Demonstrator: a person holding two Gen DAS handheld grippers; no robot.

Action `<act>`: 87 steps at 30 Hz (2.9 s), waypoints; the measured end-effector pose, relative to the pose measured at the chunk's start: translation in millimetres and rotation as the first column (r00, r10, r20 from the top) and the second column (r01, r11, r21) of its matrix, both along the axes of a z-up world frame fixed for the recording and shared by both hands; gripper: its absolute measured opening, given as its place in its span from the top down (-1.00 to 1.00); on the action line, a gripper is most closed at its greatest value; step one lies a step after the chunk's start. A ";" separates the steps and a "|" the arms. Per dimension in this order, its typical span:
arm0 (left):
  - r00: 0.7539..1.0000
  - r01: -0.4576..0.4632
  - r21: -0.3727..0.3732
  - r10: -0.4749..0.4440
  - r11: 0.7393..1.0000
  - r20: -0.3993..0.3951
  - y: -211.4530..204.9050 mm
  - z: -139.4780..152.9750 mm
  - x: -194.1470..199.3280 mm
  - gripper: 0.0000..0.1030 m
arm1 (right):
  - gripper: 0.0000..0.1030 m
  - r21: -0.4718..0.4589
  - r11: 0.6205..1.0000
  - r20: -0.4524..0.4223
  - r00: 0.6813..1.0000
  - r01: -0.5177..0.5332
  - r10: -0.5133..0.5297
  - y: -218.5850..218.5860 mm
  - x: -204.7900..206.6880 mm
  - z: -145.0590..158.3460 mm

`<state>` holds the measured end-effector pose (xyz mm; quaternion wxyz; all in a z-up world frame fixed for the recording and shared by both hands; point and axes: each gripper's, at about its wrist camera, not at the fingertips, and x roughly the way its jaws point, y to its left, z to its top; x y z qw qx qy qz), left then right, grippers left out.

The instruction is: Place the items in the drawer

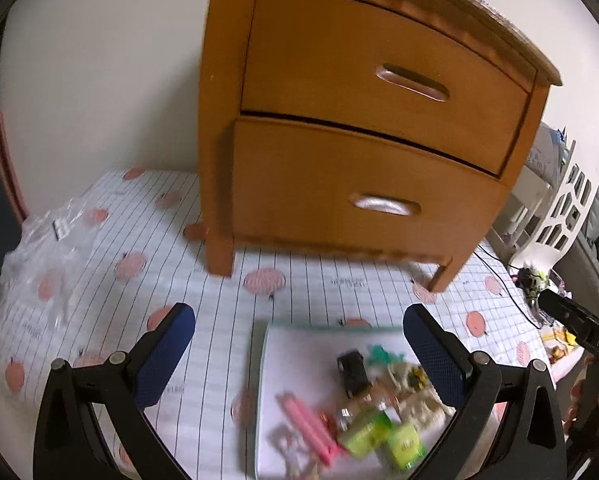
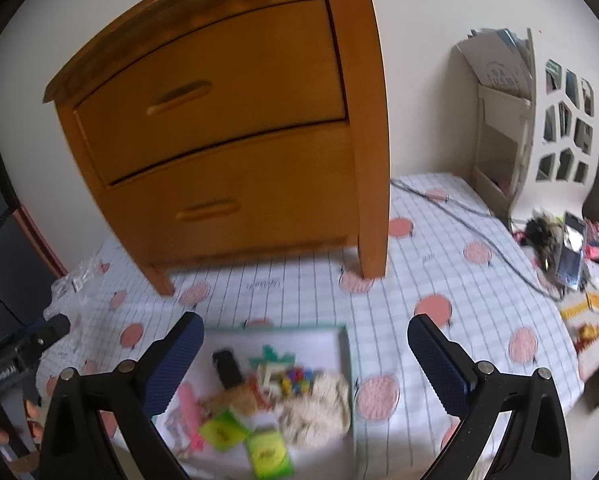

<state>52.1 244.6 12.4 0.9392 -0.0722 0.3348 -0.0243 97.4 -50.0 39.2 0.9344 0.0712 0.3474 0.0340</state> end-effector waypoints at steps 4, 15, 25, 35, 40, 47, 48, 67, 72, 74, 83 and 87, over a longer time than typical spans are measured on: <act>0.999 0.034 0.028 -0.034 0.999 -0.008 0.1 0.2 38.9 -1.00 | -1.00 -0.009 1.000 -0.010 1.000 -0.008 0.008 -6.9 37.5 -7.3; 1.000 0.014 -0.047 -0.014 0.999 -0.011 36.2 -8.2 126.5 -1.00 | -1.00 -0.028 0.995 -0.014 0.995 -0.097 0.097 -12.0 133.4 -21.2; 0.989 0.146 -0.015 -0.146 0.989 0.004 38.6 -8.2 152.7 -1.00 | -1.00 -0.033 0.988 -0.004 0.988 -0.152 0.152 -18.0 166.7 -24.0; 0.987 0.163 0.036 -0.163 0.986 -0.001 32.3 -3.6 168.2 -1.00 | -1.00 -0.046 0.980 0.007 0.981 -0.195 0.196 -12.9 180.9 -20.7; 0.988 0.155 0.036 -0.155 0.987 -0.008 30.0 -6.2 175.5 -1.00 | -1.00 -0.055 0.975 0.011 0.977 -0.214 0.215 -9.1 185.7 -16.3; 0.991 0.133 0.024 -0.133 0.991 -0.013 31.2 -7.8 183.8 -1.00 | -1.00 -0.063 0.974 0.012 0.976 -0.217 0.218 -7.9 191.1 -19.9; 0.991 0.133 0.027 -0.133 0.991 -0.014 31.2 -7.7 184.6 -1.00 | -1.00 -0.060 0.974 0.013 0.976 -0.217 0.218 -8.4 191.3 -19.3; 0.992 0.123 0.055 -0.122 0.991 -0.032 24.6 -6.9 154.9 -1.00 | -1.00 -0.082 0.971 0.025 0.973 -0.226 0.228 -12.2 178.7 -20.9; 0.991 0.130 0.055 -0.129 0.990 -0.028 26.0 -8.1 135.7 -1.00 | -1.00 -0.088 0.971 0.023 0.974 -0.224 0.226 -13.3 164.1 -22.1; 0.991 0.129 0.056 -0.128 0.990 -0.026 30.4 -6.7 127.6 -1.00 | -1.00 -0.089 0.972 0.020 0.975 -0.219 0.221 -13.6 160.6 -22.1; 0.993 0.118 0.035 -0.117 0.992 -0.019 30.3 -8.8 103.0 -1.00 | -1.00 -0.083 0.975 0.016 0.978 -0.206 0.208 -12.1 151.2 -19.0; 0.993 0.115 0.030 -0.114 0.993 -0.017 30.4 -9.2 101.0 -1.00 | -1.00 -0.084 0.975 0.014 0.978 -0.207 0.209 -11.0 150.7 -17.2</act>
